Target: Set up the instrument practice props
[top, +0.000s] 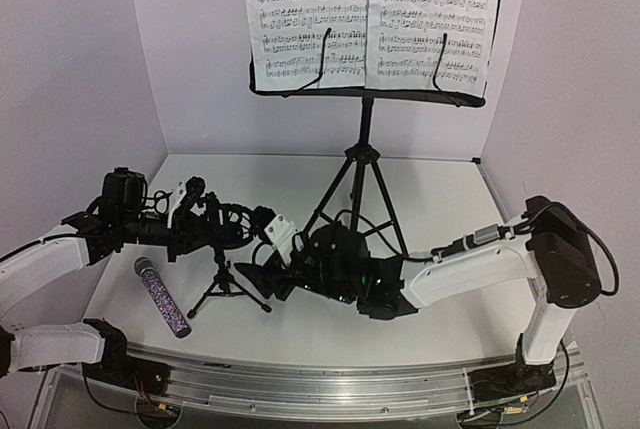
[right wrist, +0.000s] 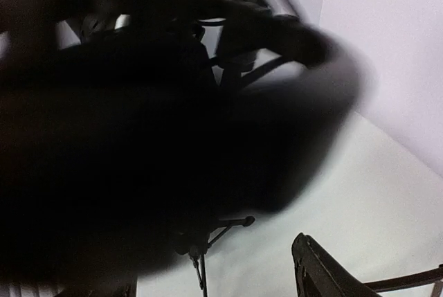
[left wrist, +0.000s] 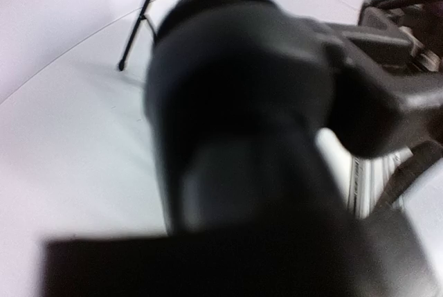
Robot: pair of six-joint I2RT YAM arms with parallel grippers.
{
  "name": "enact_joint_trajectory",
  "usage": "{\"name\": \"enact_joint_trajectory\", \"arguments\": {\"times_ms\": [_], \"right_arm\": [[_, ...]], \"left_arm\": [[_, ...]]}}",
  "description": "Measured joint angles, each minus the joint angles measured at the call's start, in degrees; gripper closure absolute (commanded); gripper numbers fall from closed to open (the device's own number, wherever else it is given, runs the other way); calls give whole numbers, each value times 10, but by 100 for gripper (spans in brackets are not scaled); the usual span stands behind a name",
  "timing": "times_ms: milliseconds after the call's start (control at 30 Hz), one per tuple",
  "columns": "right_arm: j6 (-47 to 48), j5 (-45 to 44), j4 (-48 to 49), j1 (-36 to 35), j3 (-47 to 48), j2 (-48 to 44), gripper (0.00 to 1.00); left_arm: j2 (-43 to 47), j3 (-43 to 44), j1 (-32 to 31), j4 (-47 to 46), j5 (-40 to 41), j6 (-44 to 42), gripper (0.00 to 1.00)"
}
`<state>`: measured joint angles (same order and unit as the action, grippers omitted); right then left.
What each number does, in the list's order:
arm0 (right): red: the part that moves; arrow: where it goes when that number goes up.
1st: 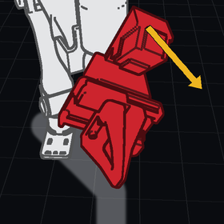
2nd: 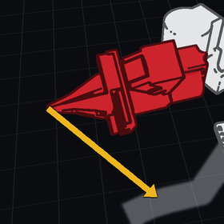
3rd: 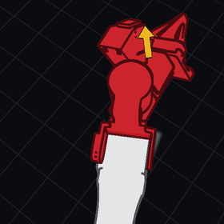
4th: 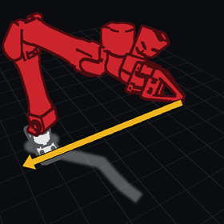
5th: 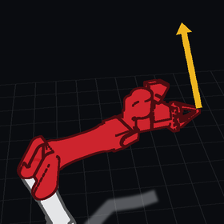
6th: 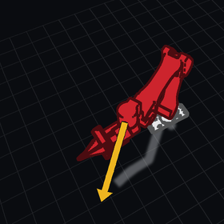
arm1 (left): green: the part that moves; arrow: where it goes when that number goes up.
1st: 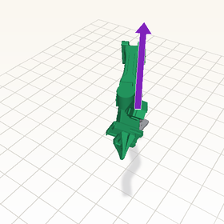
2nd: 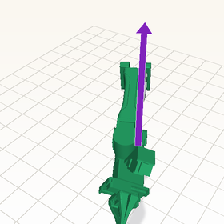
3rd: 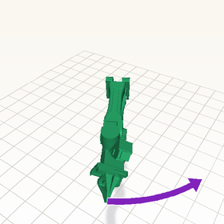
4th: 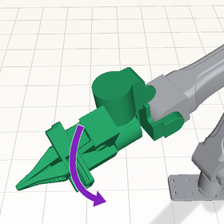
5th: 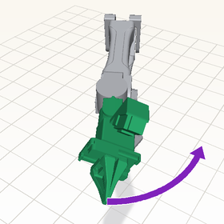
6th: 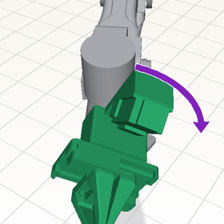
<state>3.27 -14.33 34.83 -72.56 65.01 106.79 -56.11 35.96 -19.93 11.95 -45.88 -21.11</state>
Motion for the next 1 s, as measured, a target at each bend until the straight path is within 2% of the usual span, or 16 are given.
{"name": "enact_joint_trajectory", "arguments": {"times_ms": [100,167,267,400,533,700,833,1000], "right_arm": [[87,-102,111,-51,7,55,34],[164,-162,180,-80,48,132,37],[235,-214,226,-105,107,225,41],[282,-274,247,-105,118,260,44],[293,-318,282,-97,119,259,42],[271,-335,287,-91,103,240,42],[225,-334,265,-86,99,225,47],[181,-332,246,-74,90,220,54]], "left_arm": [[12,-10,0,-21,27,48,100],[19,-16,0,-33,36,71,100],[25,-22,-3,-48,53,108,100],[31,-29,-9,-65,75,139,100],[42,-40,-21,-81,99,163,100],[60,-66,-80,-116,169,181,100],[59,-76,-128,-140,224,185,100],[46,-76,-147,-164,261,204,100]]}}
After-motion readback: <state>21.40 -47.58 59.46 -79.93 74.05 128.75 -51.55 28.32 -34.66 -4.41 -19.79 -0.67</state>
